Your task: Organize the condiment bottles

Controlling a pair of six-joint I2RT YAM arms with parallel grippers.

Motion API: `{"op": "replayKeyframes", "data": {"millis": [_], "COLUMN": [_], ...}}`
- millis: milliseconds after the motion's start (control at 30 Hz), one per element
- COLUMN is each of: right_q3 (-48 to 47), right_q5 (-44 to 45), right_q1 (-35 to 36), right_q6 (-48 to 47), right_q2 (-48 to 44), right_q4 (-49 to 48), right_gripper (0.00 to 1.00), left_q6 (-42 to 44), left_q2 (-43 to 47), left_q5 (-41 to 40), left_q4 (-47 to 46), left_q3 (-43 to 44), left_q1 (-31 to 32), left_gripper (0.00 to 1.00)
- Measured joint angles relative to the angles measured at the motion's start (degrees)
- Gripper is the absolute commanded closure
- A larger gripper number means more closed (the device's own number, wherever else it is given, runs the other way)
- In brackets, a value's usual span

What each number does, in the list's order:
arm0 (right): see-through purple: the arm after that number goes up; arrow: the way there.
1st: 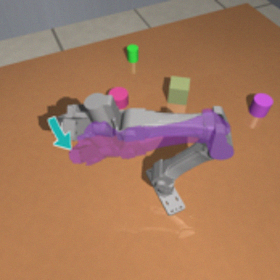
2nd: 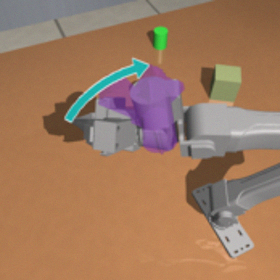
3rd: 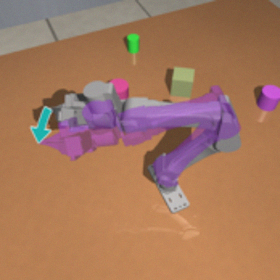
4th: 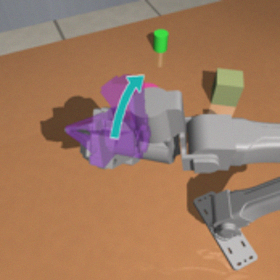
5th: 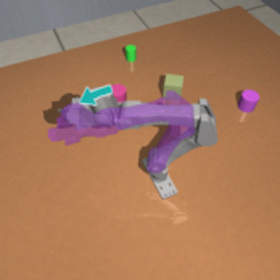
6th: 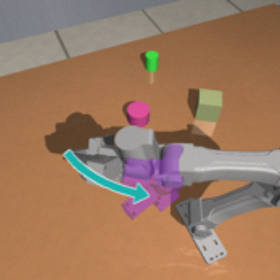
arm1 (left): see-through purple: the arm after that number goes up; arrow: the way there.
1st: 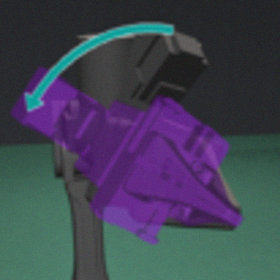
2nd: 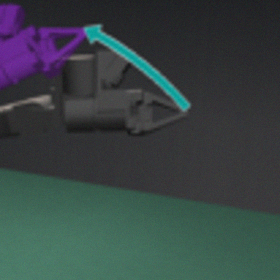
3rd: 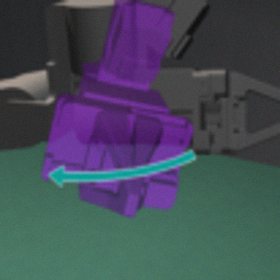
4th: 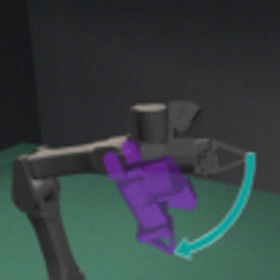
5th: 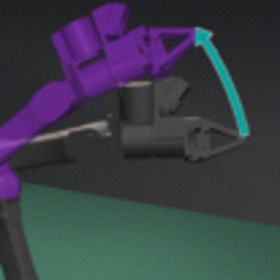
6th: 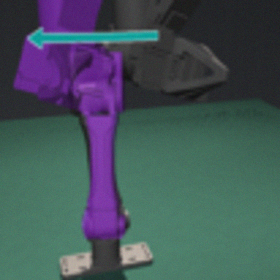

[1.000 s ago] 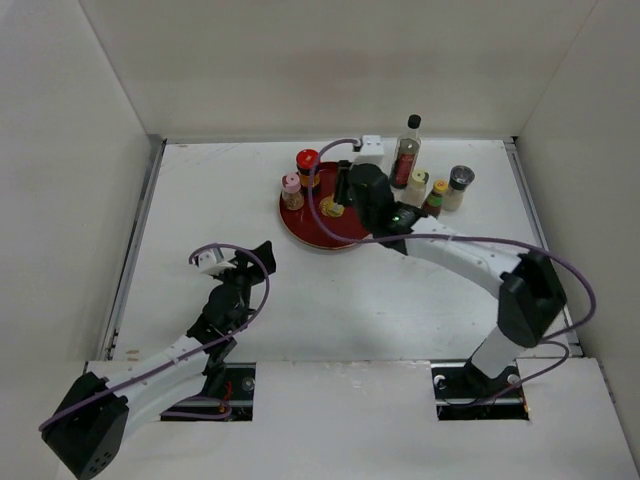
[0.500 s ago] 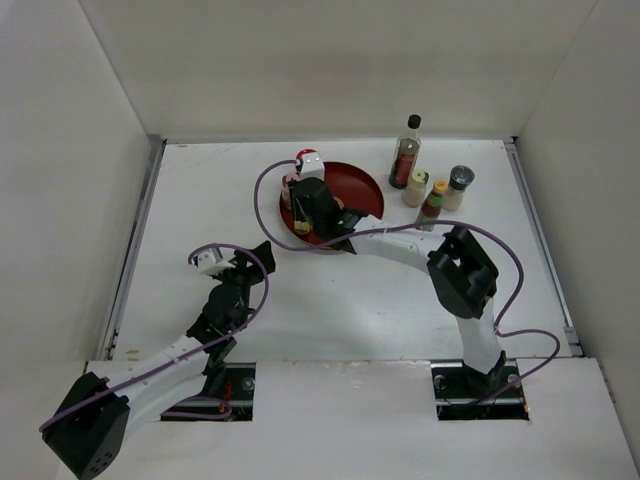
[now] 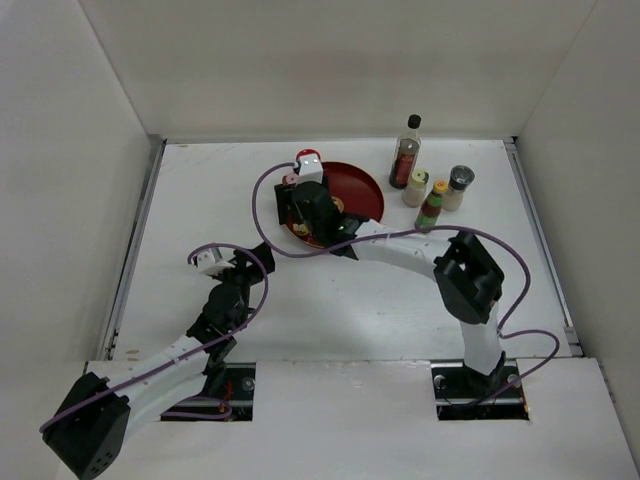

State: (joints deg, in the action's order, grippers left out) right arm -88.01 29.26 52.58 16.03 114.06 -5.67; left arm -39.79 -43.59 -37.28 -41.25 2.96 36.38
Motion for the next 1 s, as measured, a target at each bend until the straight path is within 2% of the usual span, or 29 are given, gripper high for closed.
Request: {"op": "replayKeyframes", "data": {"millis": [100,233,300,400,500,600,767,867,1000], "right_q3": [4.07,13.00,18.25,24.90,28.72,30.21,30.42,30.40,29.40], "right_q5": [-0.55,-1.20,-0.81,1.16,3.61,4.17,2.38,0.66,-0.48], "right_q1": [-0.17,-2.60,-6.64,-16.98,-26.38,-31.36,-34.82,-34.93,-34.88], "right_q6": [0.72,1.68,2.56,4.48,6.38,7.10,6.40,5.33,3.98], "right_q2": [-5.97,-20.00,-28.35,-39.17,-45.03,-45.55,-40.15,-37.38,-33.99], "right_q4": [0.15,0.04,0.04,0.83,4.07,7.74,11.65,12.20,12.50], "right_gripper": [0.11,0.10,0.10,0.10,0.09,0.02,0.01,0.07,0.22], "left_q6": [-0.09,-0.13,-0.20,-0.35,-0.52,-0.55,-0.63,-0.70,-0.72], "left_q2": [-0.02,-0.13,-0.55,-1.88,-1.95,-1.88,-2.12,-2.29,-2.23], "left_q5": [0.00,0.28,0.42,0.68,0.90,1.18,1.44,1.66,1.88], "left_q4": [-0.02,0.00,-0.11,-0.02,-0.04,0.00,-0.02,0.11,0.11], "left_q3": [0.00,0.00,0.00,0.00,0.00,0.00,0.00,0.00,0.00], "left_q1": [0.00,0.00,0.00,0.00,0.00,-0.37,-0.48,-0.76,-1.03], "left_gripper": [0.27,0.26,0.26,0.26,0.26,0.26,0.26,0.26,0.26]}}
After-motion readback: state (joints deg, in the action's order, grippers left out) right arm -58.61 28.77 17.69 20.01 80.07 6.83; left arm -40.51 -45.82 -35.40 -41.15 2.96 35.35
